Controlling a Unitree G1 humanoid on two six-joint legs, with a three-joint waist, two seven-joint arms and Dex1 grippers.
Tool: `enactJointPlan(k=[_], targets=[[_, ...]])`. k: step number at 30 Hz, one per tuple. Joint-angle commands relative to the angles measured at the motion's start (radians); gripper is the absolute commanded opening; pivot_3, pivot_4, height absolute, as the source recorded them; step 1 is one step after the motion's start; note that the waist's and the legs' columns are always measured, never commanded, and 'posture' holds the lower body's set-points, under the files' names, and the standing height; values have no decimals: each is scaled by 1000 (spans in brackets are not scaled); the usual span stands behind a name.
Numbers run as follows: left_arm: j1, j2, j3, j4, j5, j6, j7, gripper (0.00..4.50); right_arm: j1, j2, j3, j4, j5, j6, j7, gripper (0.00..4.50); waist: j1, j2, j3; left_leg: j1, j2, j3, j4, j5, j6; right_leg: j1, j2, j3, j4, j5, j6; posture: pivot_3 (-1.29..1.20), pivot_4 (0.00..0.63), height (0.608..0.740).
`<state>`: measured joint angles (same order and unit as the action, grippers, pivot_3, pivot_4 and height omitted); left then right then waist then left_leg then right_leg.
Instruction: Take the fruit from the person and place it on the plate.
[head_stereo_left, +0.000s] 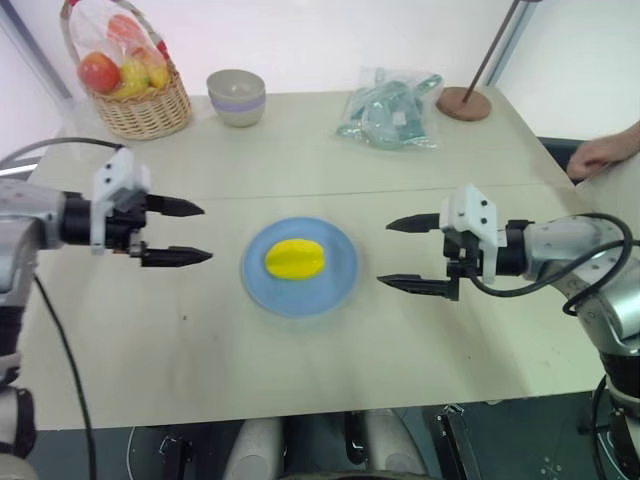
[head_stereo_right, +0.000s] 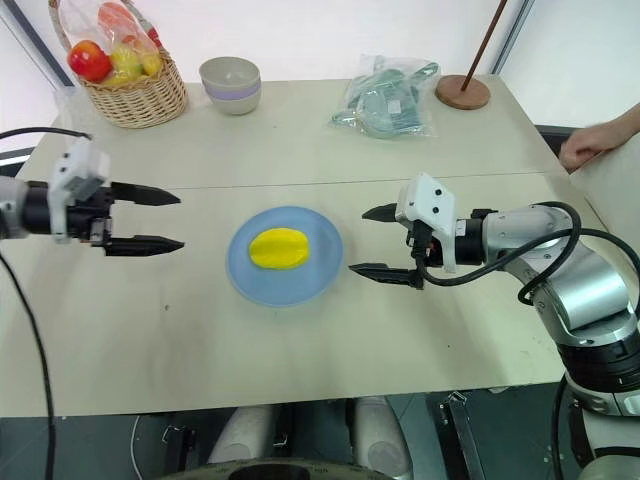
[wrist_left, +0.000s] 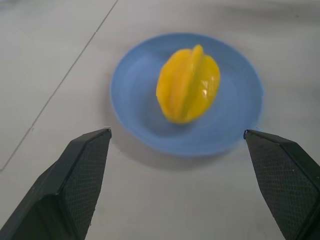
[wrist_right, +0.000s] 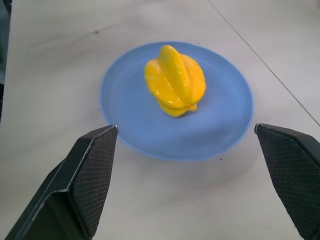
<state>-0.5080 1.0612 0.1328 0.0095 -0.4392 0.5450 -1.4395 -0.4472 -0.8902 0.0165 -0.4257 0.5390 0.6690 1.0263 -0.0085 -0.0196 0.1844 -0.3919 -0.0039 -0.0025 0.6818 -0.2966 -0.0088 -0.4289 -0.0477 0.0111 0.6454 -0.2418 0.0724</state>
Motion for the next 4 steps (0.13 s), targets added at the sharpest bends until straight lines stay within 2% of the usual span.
enactJointPlan(k=[1,4], targets=[[26,16,59,-64,-41,19,28,4442,-14,-11,-27,-8,1,-22,10,4500,2,0,0,0,0,0,0,0,0,0,0,0,0,0,0,0,150,740],[50,8,74,-91,-63,35,53,4442,-17,-13,-30,-2,-3,-25,15,4500,-2,0,0,0,0,0,0,0,0,0,0,0,0,0,0,0,150,740]])
